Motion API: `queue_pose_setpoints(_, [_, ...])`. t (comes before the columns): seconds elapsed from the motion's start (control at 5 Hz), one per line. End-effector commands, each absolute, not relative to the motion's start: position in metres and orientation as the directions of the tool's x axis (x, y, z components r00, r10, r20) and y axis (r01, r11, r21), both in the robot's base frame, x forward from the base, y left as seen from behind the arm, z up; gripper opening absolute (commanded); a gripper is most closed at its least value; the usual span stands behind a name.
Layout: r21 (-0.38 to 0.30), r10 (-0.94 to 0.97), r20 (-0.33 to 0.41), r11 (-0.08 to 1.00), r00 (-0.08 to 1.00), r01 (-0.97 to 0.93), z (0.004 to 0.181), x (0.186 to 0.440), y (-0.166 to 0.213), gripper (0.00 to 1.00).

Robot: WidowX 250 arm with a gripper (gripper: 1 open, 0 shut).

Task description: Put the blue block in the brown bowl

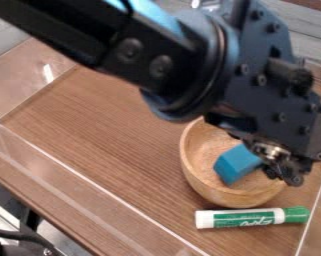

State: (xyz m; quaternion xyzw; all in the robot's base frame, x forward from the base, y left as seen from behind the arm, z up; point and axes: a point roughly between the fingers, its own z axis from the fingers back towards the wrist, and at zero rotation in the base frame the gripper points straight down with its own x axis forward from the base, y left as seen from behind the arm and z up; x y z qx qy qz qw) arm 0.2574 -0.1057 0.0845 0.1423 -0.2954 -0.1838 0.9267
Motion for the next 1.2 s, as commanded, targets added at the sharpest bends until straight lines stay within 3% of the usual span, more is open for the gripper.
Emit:
queue_pose_setpoints(0.0, [0.348,-0.401,0.521,0.906,0.753,0.242,0.089,0.268,-0.109,1.00])
queue_pose_setpoints(0.6, [0.308,-0.391,0.503,0.914,0.771,0.263,0.072,0.281,-0.111,1.00])
queue_pose_setpoints(0.8, [0.290,-0.382,0.495,0.919,0.780,0.266,0.070,0.282,-0.112,0.00])
queue_pose_setpoints(1.0, [0.279,-0.382,0.479,0.920,0.790,0.275,0.070,0.283,-0.112,1.00])
